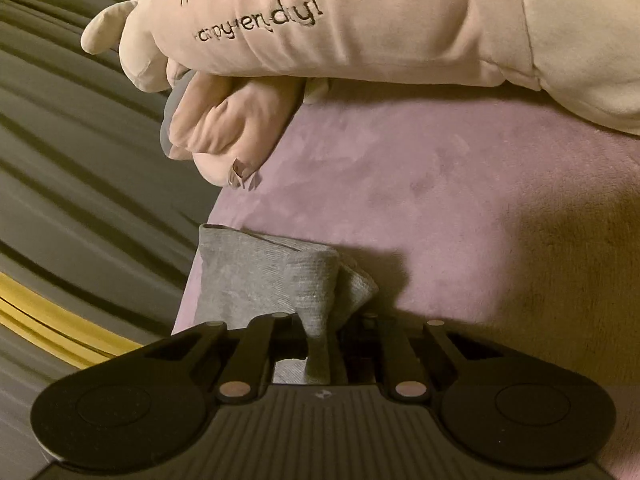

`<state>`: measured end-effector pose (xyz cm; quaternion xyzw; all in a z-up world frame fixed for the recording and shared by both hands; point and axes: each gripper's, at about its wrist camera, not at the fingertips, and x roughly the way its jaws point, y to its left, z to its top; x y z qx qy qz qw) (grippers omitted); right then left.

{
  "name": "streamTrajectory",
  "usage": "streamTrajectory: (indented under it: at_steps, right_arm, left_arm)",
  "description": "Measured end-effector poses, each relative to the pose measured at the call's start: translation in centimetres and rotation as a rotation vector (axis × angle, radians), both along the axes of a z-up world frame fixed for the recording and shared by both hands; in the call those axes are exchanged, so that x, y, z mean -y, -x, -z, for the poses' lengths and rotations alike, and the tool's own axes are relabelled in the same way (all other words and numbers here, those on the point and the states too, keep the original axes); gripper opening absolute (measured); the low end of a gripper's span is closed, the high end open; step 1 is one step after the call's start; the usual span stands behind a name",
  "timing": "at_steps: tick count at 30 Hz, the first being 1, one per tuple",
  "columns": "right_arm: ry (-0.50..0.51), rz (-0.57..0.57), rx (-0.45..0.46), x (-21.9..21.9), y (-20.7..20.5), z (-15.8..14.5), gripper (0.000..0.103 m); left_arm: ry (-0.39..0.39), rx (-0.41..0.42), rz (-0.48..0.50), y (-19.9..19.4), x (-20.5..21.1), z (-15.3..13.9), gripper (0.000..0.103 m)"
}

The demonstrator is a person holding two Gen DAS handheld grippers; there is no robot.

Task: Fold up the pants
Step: 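Lift the cuff with the right tool and carry it toward the waistband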

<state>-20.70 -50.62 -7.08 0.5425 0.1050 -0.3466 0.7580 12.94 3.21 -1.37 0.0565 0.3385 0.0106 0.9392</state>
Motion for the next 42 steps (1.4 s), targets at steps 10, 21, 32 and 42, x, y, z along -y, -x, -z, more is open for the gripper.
streamTrajectory:
  at_steps: [10, 21, 32, 42]
  right_arm:
    - [0.559, -0.316, -0.228, -8.9, -8.6, -11.5, 0.009]
    - [0.73, -1.195, -0.429, -33.8, -20.3, -4.2, 0.014]
    - [0.703, -1.0, -0.298, -34.0, -18.5, -8.7, 0.012]
    - [0.362, -1.076, -0.095, -31.4, -17.3, -8.6, 0.076]
  left_arm:
    - [0.03, 0.01, -0.013, -0.1, -0.3, -0.2, 0.103]
    - [0.071, 0.036, 0.032, 1.0, -0.7, -1.1, 0.103]
    - [0.215, -0.009, -0.001, 0.6, -2.3, -0.9, 0.103]
    - [0.29, -0.048, -0.033, 0.3, -3.3, -0.7, 0.103]
